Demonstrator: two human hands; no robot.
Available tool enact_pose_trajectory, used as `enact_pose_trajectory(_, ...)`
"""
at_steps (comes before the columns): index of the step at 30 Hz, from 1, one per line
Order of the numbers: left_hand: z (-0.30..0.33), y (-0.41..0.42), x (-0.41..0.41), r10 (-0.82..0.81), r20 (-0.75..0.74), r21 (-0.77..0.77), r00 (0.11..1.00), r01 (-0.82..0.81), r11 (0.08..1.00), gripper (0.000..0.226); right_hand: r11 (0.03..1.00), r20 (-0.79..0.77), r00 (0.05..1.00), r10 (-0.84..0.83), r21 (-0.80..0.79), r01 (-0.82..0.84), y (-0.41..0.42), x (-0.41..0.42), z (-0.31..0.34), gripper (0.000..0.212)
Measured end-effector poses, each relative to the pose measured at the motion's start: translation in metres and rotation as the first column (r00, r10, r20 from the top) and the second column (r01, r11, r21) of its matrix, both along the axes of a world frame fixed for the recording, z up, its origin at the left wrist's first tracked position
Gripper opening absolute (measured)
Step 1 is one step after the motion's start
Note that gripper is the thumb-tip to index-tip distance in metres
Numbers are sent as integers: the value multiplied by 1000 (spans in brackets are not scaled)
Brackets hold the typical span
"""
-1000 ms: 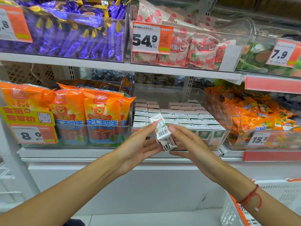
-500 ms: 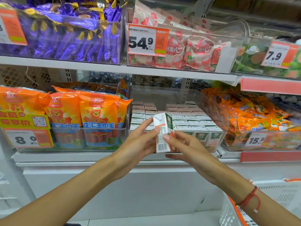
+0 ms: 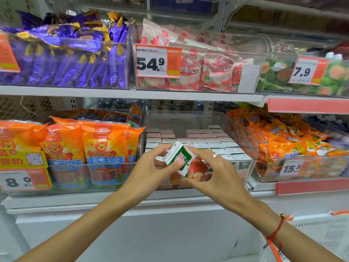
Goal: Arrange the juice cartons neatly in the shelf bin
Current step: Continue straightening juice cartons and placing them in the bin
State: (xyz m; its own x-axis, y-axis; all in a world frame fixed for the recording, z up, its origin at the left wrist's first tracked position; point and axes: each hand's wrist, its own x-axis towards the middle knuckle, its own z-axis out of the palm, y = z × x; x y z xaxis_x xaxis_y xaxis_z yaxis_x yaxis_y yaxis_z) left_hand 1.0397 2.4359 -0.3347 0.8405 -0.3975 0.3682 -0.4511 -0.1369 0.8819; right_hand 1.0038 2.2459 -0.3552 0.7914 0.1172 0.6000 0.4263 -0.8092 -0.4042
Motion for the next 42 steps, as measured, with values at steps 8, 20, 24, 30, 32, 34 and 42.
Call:
enact_pose_trajectory(8, 16, -50, 65, 243, 52, -58, 969, -240, 969, 36, 917, -53, 947, -317, -271, 292, -57, 47, -7, 59)
enact_pose_trajectory(20, 19, -73, 171, 84, 353, 632, 932, -304, 713, 53, 853, -87, 922, -376, -421, 308, -66, 57, -29, 77)
enact_pose_trajectory(24, 34, -83, 193, -12, 173, 744, 985, -123, 657, 56, 855, -81, 921, -380, -411, 317, -66, 58, -30, 74)
enact_pose_trajectory(30, 7, -91, 218, -30, 36, 825, 999, -13, 565, 61, 855, -75, 922, -380, -409, 319, -66, 57, -31, 77)
enact_pose_trajectory(32, 1, -90, 223, -49, 45, 818, 998, -9, 576, 55, 852, -72, 921, -382, -413, 321, -66, 57, -31, 78)
enact_pose_trajectory(34, -4, -89, 225, -83, 106, 818, 991, -40, 574, 47, 857, -72, 923, -377, -405, 318, -65, 57, -32, 79)
enact_pose_trajectory(42, -17, -89, 210, -121, 281, 879, 952, -205, 430, 46, 848, -71, 922, -381, -424, 318, -64, 53, -27, 80)
